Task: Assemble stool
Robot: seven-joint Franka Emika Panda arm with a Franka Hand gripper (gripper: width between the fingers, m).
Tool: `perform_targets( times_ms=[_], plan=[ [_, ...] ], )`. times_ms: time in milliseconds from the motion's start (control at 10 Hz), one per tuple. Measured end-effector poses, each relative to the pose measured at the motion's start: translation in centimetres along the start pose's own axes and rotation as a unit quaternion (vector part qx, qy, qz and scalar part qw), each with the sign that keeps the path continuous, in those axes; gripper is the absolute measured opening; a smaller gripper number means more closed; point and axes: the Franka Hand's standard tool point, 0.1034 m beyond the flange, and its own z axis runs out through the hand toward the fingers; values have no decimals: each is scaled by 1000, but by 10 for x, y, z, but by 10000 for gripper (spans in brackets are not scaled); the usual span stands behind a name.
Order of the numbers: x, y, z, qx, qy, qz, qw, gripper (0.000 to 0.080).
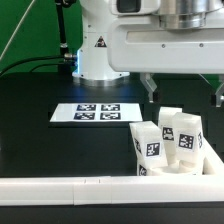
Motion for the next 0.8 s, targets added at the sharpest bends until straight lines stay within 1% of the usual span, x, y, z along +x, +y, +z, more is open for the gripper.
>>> perform_targets(
  times_ms=[100, 200, 300, 400, 500, 600, 800],
  plan=[
    [0, 0, 0, -1, 1, -3, 1000, 649],
    [2, 1, 2, -5, 6, -15, 1000, 649],
    [4, -1, 11, -21, 21, -37, 999, 649],
    [2, -3, 16, -40, 23, -128, 991, 649],
    [-1, -9, 19, -54, 28, -207, 976, 649],
    [-5, -15, 23, -52, 39, -246, 967, 649],
    [-4, -10, 24, -55, 37, -293, 954, 649]
  ],
)
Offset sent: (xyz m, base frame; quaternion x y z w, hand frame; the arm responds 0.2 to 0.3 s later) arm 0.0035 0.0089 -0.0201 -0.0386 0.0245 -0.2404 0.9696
